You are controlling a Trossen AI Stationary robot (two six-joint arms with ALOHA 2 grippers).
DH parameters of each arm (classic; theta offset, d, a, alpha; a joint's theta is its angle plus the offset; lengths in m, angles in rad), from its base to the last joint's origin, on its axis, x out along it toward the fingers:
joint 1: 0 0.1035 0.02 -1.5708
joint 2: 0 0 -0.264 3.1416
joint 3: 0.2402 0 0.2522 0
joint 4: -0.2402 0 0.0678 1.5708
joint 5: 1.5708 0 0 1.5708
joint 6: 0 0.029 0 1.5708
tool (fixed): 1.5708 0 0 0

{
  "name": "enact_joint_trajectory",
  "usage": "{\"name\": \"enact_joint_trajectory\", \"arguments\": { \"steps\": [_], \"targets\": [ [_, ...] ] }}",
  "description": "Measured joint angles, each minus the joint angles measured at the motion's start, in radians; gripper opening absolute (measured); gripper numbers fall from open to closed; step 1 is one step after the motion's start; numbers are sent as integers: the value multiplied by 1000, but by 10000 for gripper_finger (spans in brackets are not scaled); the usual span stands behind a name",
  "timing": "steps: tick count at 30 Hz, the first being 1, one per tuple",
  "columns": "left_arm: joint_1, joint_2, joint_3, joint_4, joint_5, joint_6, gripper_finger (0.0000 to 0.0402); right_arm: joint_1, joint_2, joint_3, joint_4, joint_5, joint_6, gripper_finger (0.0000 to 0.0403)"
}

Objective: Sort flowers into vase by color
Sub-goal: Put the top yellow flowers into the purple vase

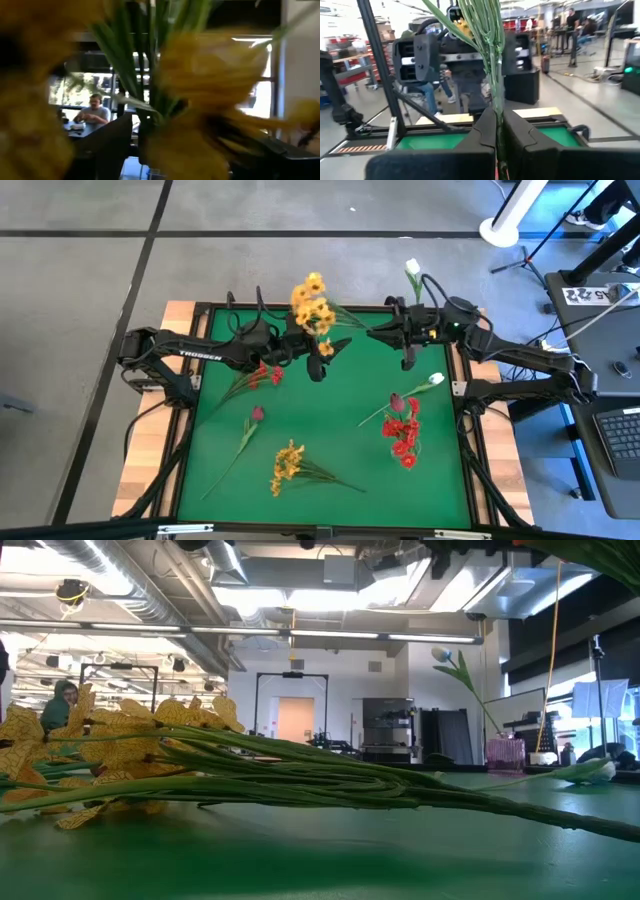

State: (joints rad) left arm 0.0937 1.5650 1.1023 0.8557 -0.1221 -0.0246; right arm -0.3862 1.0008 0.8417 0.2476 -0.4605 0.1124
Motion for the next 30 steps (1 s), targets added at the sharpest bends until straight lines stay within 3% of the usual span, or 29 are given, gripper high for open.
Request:
{"name": "enact_joint_trajectory", "arguments": {
  "steps": [5, 11, 16, 22, 26, 30],
  "targets": [
    [0, 0, 0, -7, -101, 0, 301, 0, 60, 0, 38, -45, 25, 7],
    [0, 0, 0, -7, -163, 8, 272, 0, 78, 0, 38, -62, 26, 9],
    [-2, 0, 0, -9, -190, 8, 190, 0, 77, 0, 38, -67, 26, 10],
    [-25, 0, 0, -17, -207, 8, 30, 0, 77, 0, 11, -64, 45, 14],
    [-43, -6, 0, -76, -227, 31, 13, 0, 75, 10, -50, -80, 74, 20],
    [-55, -8, 2, -167, -250, 52, 7, 0, 69, 59, -195, -89, 51, 55]
  ]
}}
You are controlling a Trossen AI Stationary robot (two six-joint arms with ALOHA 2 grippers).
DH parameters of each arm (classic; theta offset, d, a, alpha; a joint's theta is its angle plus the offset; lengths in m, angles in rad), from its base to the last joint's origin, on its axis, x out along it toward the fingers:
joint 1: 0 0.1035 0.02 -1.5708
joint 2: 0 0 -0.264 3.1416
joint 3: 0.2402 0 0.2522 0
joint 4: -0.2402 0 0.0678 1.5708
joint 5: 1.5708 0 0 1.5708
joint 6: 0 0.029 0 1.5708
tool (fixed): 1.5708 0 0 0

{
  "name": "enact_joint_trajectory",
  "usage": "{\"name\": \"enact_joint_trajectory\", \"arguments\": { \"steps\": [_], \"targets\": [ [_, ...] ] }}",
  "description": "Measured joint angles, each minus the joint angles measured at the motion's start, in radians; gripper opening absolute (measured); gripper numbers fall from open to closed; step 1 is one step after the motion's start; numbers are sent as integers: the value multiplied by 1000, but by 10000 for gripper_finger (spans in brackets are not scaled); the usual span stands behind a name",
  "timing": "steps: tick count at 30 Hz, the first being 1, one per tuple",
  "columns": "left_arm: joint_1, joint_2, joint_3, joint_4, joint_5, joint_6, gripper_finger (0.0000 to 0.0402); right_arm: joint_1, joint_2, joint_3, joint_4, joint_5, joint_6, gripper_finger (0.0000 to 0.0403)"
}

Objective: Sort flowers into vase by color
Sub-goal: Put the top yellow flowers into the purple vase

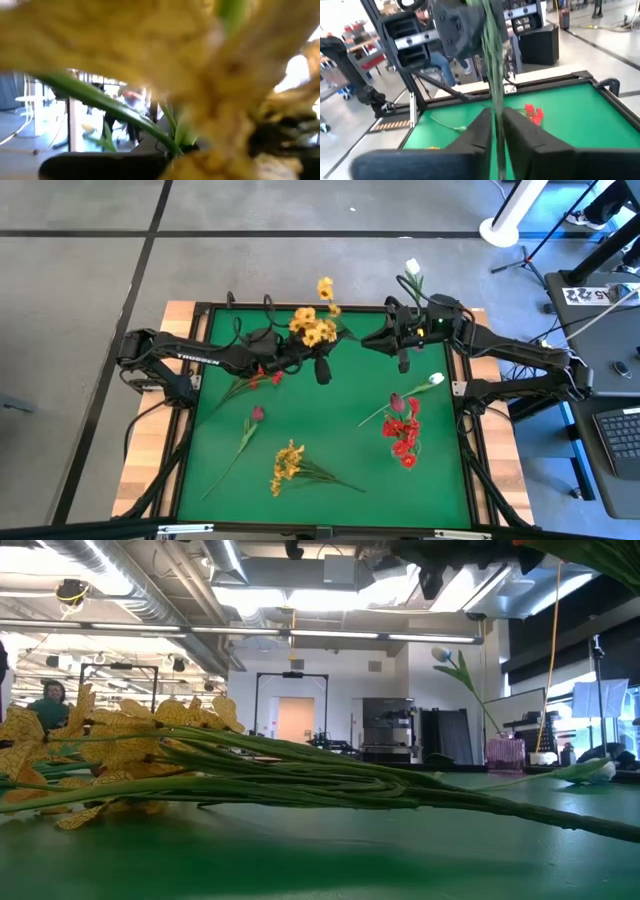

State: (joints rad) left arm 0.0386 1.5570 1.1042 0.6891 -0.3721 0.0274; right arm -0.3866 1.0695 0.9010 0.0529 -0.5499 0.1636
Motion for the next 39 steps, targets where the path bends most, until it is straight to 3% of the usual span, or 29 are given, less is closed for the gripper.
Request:
{"name": "enact_joint_trajectory", "arguments": {
  "steps": [8, 13, 17, 25, 31, 39],
  "targets": [
    [-2, 1, -1, -76, -11, 4, 6, 1, 0, 46, -128, 23, -37, 166],
    [-3, 1, -1, -73, 22, 0, 6, 1, 20, 49, -125, 36, -14, 206],
    [-6, 1, -1, -78, 85, -26, 6, 1, 65, 49, -117, 7, 7, 213],
    [-16, 1, -1, -144, 90, -36, 6, 77, 153, 48, -89, -24, -37, 213],
    [-15, 1, -1, -269, 90, -63, 6, 98, 157, 48, -76, 7, -38, 213],
    [-22, 0, -2, -271, 90, -78, 6, 99, 159, 48, -86, 20, -38, 206]
  ]
}}
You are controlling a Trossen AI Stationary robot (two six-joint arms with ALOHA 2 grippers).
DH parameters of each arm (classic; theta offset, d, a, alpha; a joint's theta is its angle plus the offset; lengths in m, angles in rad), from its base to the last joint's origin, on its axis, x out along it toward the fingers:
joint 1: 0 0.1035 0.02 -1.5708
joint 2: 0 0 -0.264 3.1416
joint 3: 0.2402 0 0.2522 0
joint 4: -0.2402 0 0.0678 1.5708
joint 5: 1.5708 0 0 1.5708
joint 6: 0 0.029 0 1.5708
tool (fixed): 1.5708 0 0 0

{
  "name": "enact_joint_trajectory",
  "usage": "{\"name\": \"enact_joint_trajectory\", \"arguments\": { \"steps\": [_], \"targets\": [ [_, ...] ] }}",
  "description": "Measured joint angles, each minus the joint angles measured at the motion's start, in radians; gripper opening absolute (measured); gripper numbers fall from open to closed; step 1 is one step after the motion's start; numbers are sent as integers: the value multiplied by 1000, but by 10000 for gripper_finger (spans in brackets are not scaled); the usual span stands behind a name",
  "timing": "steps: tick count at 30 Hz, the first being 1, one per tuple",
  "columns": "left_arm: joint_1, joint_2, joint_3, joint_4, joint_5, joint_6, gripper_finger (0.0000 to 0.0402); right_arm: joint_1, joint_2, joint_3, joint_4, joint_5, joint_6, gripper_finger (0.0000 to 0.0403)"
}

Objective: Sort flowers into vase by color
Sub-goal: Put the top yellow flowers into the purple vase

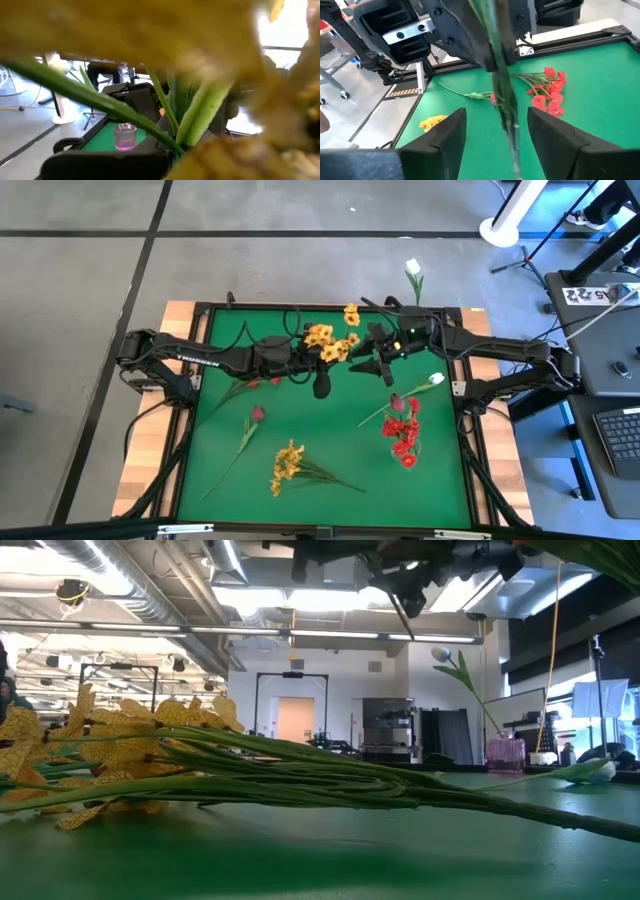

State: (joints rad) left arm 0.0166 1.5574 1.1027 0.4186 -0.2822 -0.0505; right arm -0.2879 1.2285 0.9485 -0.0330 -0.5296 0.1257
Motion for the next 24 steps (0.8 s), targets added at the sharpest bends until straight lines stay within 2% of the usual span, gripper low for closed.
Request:
{"name": "enact_joint_trajectory", "arguments": {
  "steps": [4, 11, 14, 18, 24],
  "targets": [
    [0, 0, 0, 1, 0, 0, 6, 0, 0, 0, 0, -4, -2, 159],
    [0, 0, 0, 2, 2, -1, 8, 0, 0, 0, -1, -3, -59, 20],
    [0, 0, 0, 2, -2, -1, 10, 0, 0, 0, -2, 6, -75, 18],
    [0, 0, 0, 3, -71, -48, 18, -1, 0, 0, 4, 35, -76, 11],
    [-5, 0, 0, 2, -96, -26, 71, 0, -7, 0, 3, 79, -76, 5]
  ]
}}
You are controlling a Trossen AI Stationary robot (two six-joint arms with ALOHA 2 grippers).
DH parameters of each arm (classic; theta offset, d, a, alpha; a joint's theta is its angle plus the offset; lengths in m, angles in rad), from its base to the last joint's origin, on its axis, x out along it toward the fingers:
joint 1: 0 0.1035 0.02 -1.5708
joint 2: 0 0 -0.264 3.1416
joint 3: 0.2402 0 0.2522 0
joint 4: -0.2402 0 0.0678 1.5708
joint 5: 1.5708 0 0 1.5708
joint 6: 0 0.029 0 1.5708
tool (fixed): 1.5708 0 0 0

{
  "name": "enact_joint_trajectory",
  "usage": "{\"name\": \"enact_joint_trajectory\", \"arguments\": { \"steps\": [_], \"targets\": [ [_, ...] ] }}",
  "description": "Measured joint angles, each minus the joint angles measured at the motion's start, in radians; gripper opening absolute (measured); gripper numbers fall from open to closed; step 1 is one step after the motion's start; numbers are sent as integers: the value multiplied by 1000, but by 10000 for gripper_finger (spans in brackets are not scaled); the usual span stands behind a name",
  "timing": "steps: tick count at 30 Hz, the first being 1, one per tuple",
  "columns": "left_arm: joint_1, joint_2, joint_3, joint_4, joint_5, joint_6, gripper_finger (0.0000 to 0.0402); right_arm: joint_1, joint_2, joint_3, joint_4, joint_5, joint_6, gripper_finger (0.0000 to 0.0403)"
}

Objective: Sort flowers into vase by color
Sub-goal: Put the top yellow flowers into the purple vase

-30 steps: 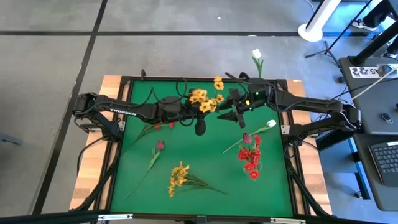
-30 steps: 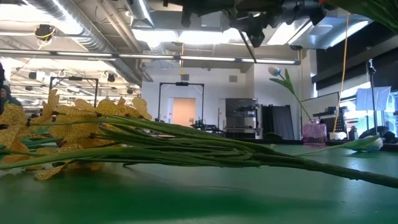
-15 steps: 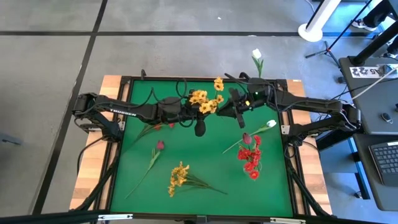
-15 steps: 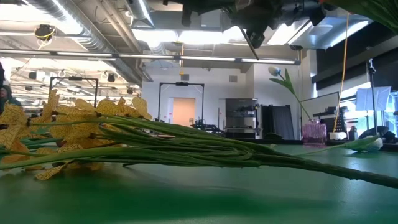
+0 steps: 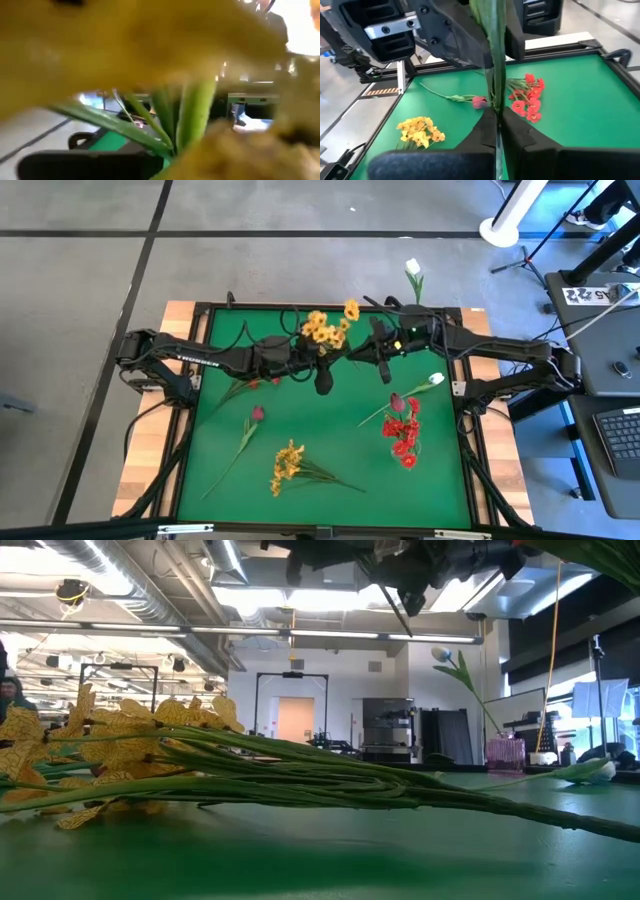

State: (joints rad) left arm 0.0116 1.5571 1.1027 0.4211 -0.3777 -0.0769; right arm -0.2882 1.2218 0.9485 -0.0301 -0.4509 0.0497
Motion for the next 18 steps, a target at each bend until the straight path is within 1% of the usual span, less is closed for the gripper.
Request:
{"name": "enact_joint_trajectory", "arguments": {
  "steps": [3, 8, 11, 14, 16, 18],
  "targets": [
    [-17, -20, 0, -4, -14, 48, 104, 0, -15, 0, -3, 18, 2, 4],
    [-46, -59, 0, -7, -14, 57, 162, 1, -52, 0, -3, 78, 2, 2],
    [-66, -74, 0, -35, -56, 62, 197, 1, -88, 0, -5, 158, -2, 1],
    [-91, -87, 0, -98, -126, 64, 225, 1, -151, 0, -13, 267, -25, 1],
    [-105, -89, 0, -127, -169, 64, 237, 0, -207, 0, -21, 344, -51, 1],
    [-124, -99, 0, -170, -220, 69, 239, -1, -270, 0, -48, 393, -81, 1]
  ]
}}
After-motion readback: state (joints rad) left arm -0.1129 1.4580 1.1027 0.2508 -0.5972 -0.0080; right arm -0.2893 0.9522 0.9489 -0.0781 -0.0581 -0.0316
